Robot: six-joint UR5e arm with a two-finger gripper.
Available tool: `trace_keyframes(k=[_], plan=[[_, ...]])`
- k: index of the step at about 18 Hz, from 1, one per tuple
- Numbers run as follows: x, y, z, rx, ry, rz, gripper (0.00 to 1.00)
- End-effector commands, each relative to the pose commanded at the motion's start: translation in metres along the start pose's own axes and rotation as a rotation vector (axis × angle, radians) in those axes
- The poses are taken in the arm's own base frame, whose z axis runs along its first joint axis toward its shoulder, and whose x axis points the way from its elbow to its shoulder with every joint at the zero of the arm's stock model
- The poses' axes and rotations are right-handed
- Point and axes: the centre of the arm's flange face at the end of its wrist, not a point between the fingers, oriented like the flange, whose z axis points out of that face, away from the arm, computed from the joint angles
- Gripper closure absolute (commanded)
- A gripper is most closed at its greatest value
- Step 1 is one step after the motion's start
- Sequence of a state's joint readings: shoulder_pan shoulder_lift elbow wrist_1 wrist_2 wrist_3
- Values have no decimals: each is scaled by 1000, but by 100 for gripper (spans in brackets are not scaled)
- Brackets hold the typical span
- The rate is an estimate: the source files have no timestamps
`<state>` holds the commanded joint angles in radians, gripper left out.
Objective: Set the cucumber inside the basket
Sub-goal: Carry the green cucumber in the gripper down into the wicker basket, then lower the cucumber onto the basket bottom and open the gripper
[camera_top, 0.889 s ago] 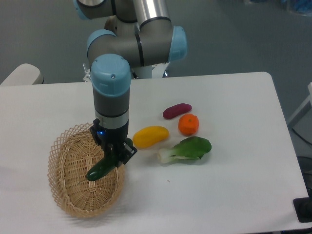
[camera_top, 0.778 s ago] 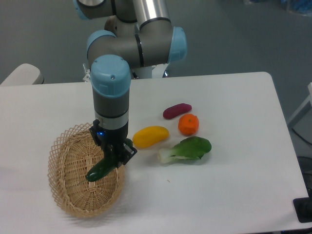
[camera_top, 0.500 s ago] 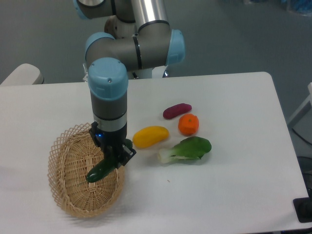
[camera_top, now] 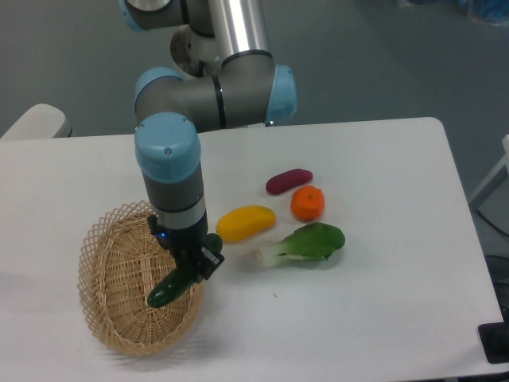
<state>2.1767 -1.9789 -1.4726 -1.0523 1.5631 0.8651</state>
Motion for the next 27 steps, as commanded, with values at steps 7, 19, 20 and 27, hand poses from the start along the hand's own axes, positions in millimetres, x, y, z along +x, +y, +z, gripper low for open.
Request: trace_keyframes(k=[7, 19, 20, 27], plan=[[24, -11, 0, -80, -49, -9, 76], [80, -21, 41, -160, -81, -423, 76], [90, -27, 49, -178, -91, -410, 76], [121, -43, 74, -211, -75, -356, 74]])
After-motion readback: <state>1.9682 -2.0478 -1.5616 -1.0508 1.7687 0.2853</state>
